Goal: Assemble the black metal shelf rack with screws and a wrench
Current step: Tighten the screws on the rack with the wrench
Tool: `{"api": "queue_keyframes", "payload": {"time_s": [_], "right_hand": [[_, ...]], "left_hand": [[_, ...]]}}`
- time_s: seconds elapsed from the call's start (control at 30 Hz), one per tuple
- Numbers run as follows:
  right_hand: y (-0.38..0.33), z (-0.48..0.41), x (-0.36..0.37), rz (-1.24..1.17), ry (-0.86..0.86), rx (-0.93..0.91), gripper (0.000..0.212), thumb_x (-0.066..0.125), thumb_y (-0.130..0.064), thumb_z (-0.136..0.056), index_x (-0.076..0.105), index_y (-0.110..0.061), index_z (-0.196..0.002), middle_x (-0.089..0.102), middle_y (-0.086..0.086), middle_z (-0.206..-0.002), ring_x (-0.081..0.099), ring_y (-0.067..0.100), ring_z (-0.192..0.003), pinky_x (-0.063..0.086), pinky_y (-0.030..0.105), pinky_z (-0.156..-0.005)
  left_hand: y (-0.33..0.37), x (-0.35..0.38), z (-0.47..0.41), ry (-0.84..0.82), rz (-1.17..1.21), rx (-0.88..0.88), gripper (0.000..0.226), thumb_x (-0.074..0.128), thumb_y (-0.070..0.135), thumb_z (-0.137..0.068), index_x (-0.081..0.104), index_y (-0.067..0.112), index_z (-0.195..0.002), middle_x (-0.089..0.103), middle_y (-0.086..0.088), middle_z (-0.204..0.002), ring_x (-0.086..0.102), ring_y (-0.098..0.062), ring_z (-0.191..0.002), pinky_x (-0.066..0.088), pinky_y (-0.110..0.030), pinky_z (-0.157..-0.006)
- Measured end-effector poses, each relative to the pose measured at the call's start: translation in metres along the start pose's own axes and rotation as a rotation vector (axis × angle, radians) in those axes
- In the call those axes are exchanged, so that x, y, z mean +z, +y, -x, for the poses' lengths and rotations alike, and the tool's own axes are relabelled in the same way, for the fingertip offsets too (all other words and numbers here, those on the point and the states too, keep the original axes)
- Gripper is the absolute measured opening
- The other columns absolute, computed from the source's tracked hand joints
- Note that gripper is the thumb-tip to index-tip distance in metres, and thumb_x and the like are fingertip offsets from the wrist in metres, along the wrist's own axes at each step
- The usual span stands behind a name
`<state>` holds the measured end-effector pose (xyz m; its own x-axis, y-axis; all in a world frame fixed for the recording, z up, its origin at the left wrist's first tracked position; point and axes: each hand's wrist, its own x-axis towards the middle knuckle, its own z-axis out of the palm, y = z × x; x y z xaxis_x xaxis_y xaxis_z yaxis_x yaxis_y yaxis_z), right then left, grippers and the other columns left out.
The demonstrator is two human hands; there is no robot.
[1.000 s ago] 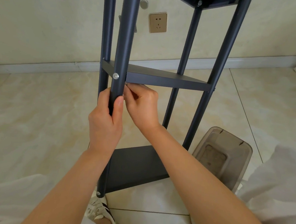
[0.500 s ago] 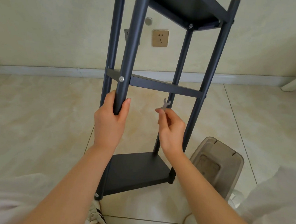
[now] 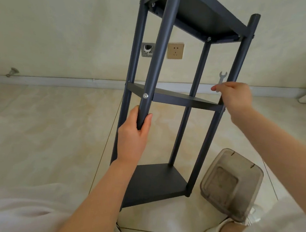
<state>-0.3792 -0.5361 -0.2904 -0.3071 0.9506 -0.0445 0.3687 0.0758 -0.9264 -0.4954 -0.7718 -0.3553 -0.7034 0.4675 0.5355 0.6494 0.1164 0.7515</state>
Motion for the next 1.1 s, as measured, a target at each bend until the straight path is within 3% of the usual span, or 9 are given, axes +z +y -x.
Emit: {"api": "queue_keyframes", "payload": {"time_s": [0.1, 0.3, 0.37, 0.47, 0.57, 0.63, 0.73, 0.93, 1.1], "right_hand": [[0.000, -0.014, -0.008, 0.162, -0.045, 0.085, 0.009, 0.073, -0.017, -0.084, 0.069, -0.012, -0.091, 0.058, 0.002, -0.095, 0.052, 0.017, -0.075, 0.041, 0.022, -0.063], [0.005, -0.036, -0.028, 0.276, -0.036, 0.210, 0.032, 0.083, -0.019, -0.075, 0.059, -0.006, -0.092, 0.053, 0.004, -0.089, 0.052, 0.021, -0.085, 0.046, 0.032, -0.076], [0.005, -0.039, -0.034, 0.174, -0.068, 0.261, 0.035, 0.082, -0.017, -0.076, 0.060, -0.003, -0.099, 0.057, 0.005, -0.099, 0.057, 0.023, -0.098, 0.052, 0.033, -0.083], [0.006, -0.036, -0.033, -0.078, -0.213, 0.295, 0.015, 0.076, -0.013, -0.083, 0.071, -0.007, -0.095, 0.064, 0.008, -0.122, 0.058, 0.022, -0.112, 0.052, 0.033, -0.086], [0.009, -0.031, -0.031, -0.150, -0.335, 0.283, 0.008, 0.067, -0.012, -0.090, 0.074, -0.008, -0.091, 0.062, 0.010, -0.128, 0.057, 0.025, -0.119, 0.052, 0.035, -0.088], [0.009, -0.031, -0.031, -0.140, -0.374, 0.271, 0.010, 0.065, -0.012, -0.092, 0.074, -0.007, -0.092, 0.062, 0.012, -0.127, 0.059, 0.024, -0.117, 0.053, 0.036, -0.087], [0.005, -0.030, -0.033, -0.111, -0.457, 0.229, 0.011, 0.066, -0.013, -0.092, 0.075, -0.007, -0.092, 0.063, 0.013, -0.124, 0.062, 0.026, -0.113, 0.055, 0.032, -0.078], [0.003, -0.017, -0.032, 0.031, -0.572, 0.098, 0.011, 0.068, -0.016, -0.089, 0.077, -0.011, -0.084, 0.072, 0.008, -0.101, 0.067, 0.022, -0.096, 0.057, 0.029, -0.073], [0.016, 0.007, -0.023, -0.130, -0.613, 0.035, 0.028, 0.063, -0.008, -0.092, 0.080, -0.015, -0.071, 0.074, 0.002, -0.083, 0.065, 0.022, -0.091, 0.056, 0.035, -0.090]], "left_hand": [[0.002, -0.001, 0.002, -0.013, 0.011, 0.005, 0.059, 0.044, 0.056, -0.092, 0.060, 0.008, -0.122, 0.050, 0.027, -0.077, 0.057, 0.010, -0.068, 0.043, -0.001, -0.063], [-0.001, -0.004, 0.004, -0.022, -0.007, 0.016, 0.051, 0.048, 0.049, -0.093, 0.060, 0.006, -0.120, 0.047, 0.027, -0.073, 0.056, 0.010, -0.064, 0.041, -0.001, -0.059], [-0.002, -0.005, 0.005, -0.020, -0.011, 0.011, 0.053, 0.047, 0.051, -0.092, 0.060, 0.007, -0.120, 0.048, 0.026, -0.074, 0.057, 0.008, -0.065, 0.042, -0.001, -0.060], [-0.004, -0.009, 0.005, 0.000, 0.003, 0.006, 0.047, 0.049, 0.049, -0.095, 0.061, 0.010, -0.118, 0.048, 0.025, -0.069, 0.056, 0.005, -0.061, 0.040, -0.002, -0.057], [-0.010, -0.012, 0.005, 0.008, 0.006, -0.009, 0.029, 0.053, 0.045, -0.097, 0.058, 0.023, -0.116, 0.052, 0.021, -0.068, 0.053, -0.004, -0.056, 0.039, -0.007, -0.052], [-0.015, -0.013, 0.005, 0.016, 0.002, -0.042, 0.035, 0.051, 0.048, -0.095, 0.059, 0.022, -0.116, 0.053, 0.022, -0.068, 0.053, -0.006, -0.055, 0.040, -0.008, -0.052], [-0.027, -0.017, 0.006, 0.051, -0.030, -0.096, 0.043, 0.052, 0.049, -0.096, 0.060, 0.013, -0.117, 0.051, 0.017, -0.064, 0.054, -0.010, -0.053, 0.046, -0.020, -0.051], [-0.047, -0.028, 0.003, 0.114, -0.087, -0.220, 0.020, 0.057, 0.038, -0.099, 0.060, 0.019, -0.103, 0.054, 0.002, -0.068, 0.055, -0.020, -0.060, 0.052, -0.042, -0.055], [-0.065, -0.040, 0.004, 0.179, -0.114, -0.267, 0.031, 0.056, 0.052, -0.094, 0.056, 0.023, -0.083, 0.048, 0.014, -0.063, 0.045, -0.008, -0.058, 0.042, -0.025, -0.057]]}}
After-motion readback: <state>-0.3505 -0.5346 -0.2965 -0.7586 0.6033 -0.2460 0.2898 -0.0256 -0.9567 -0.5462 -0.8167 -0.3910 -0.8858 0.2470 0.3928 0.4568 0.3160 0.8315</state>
